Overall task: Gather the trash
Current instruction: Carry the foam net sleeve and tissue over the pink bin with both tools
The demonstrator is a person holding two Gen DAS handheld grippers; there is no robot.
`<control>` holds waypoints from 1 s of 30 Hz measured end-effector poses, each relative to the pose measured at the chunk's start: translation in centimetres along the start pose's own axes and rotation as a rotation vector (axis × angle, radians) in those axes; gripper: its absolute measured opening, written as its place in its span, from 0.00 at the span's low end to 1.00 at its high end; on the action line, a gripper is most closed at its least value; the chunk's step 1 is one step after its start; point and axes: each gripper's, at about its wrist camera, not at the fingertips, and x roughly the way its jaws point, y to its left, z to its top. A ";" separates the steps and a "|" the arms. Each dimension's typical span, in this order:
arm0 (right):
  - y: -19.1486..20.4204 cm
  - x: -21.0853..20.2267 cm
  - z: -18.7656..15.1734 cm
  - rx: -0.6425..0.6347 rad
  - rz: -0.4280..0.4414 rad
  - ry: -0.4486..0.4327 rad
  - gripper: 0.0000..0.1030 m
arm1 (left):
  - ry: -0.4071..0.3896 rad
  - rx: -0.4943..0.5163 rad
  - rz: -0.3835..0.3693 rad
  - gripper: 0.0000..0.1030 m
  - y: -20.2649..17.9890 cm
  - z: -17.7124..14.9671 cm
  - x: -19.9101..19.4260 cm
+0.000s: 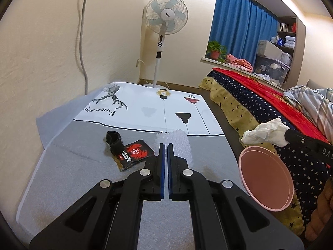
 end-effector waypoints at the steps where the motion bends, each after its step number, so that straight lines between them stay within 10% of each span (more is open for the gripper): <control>1: -0.2 -0.2 -0.1 0.002 -0.005 -0.002 0.03 | -0.001 0.003 -0.002 0.02 -0.1 0.0 -0.1; 30: -3.8 -1.8 0.0 0.035 -0.091 -0.023 0.03 | 0.009 0.042 -0.053 0.02 -3.8 -0.2 0.6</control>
